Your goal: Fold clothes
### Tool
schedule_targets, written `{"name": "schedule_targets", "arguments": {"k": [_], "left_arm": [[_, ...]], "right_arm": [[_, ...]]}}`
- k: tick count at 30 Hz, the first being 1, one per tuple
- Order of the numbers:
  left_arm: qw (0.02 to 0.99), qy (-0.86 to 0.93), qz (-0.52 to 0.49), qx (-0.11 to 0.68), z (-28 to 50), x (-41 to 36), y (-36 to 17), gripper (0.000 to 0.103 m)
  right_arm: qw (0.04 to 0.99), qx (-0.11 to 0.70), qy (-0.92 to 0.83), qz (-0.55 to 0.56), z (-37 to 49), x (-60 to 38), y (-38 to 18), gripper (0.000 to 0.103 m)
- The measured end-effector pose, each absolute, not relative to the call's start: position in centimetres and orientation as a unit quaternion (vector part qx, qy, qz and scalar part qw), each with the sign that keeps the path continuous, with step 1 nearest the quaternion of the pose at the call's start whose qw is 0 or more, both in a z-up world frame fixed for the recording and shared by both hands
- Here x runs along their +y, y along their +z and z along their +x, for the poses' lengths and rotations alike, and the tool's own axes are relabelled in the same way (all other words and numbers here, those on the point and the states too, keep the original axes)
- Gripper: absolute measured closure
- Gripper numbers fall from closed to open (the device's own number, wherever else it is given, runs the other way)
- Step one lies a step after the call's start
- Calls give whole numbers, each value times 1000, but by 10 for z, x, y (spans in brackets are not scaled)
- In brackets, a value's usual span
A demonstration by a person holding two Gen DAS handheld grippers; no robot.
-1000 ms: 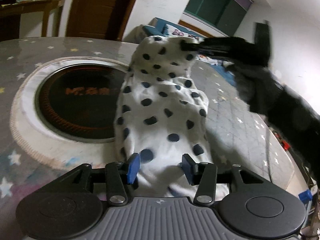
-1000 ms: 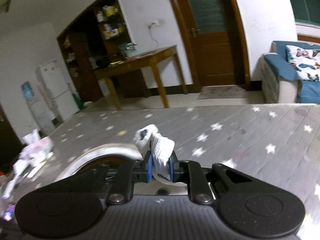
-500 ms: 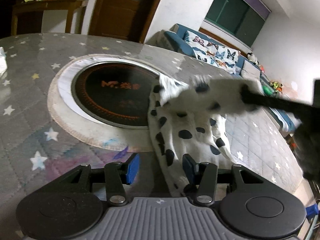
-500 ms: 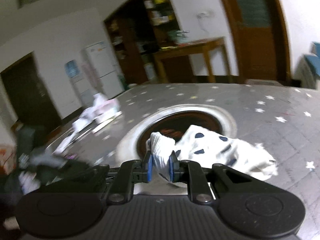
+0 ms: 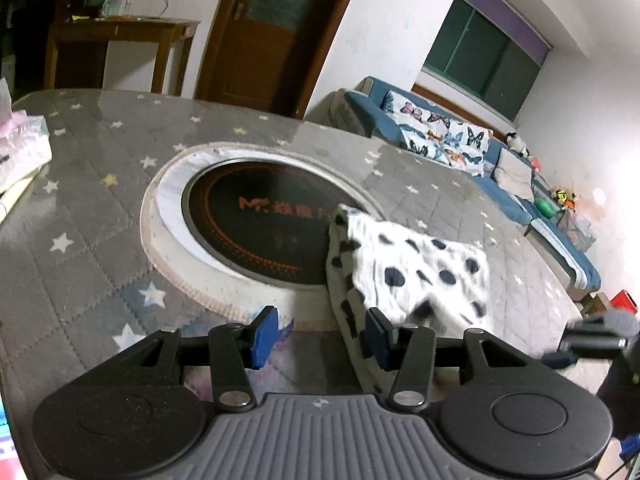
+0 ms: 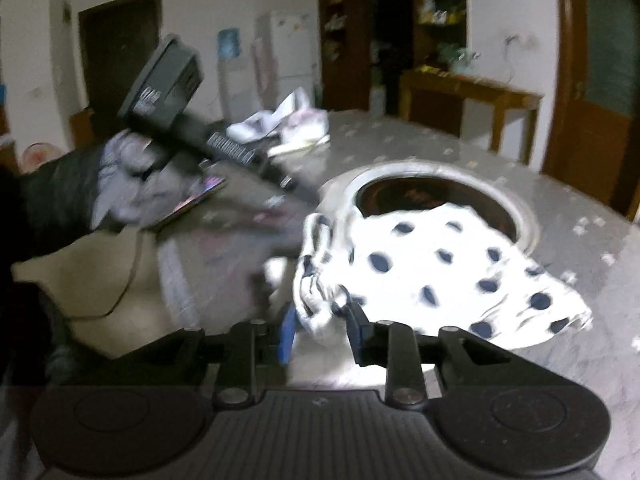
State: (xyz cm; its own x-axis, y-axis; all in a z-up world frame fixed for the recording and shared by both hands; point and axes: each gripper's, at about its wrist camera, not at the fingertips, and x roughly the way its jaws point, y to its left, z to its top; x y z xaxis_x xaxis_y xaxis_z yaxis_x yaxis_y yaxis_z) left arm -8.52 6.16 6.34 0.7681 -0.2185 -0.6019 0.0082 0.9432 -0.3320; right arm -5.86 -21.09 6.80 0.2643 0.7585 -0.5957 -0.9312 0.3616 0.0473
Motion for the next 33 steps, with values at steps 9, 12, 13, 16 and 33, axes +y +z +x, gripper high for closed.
{"name": "schedule_targets", "arguments": {"k": [9, 12, 13, 16, 33], "left_arm": [[936, -92, -152, 305, -76, 43, 87, 51], [937, -120, -150, 293, -73, 28, 95, 52], [936, -131, -150, 289, -72, 22, 97, 52], [932, -160, -153, 288, -66, 6, 96, 55], [906, -176, -153, 353, -60, -8, 44, 62]], "right_arm": [[813, 269, 509, -92, -40, -211, 84, 66], [803, 281, 517, -94, -35, -195, 71, 66], [799, 286, 519, -102, -36, -190, 64, 66], [790, 297, 522, -123, -42, -181, 48, 66], [869, 290, 399, -39, 16, -237, 68, 56]]}}
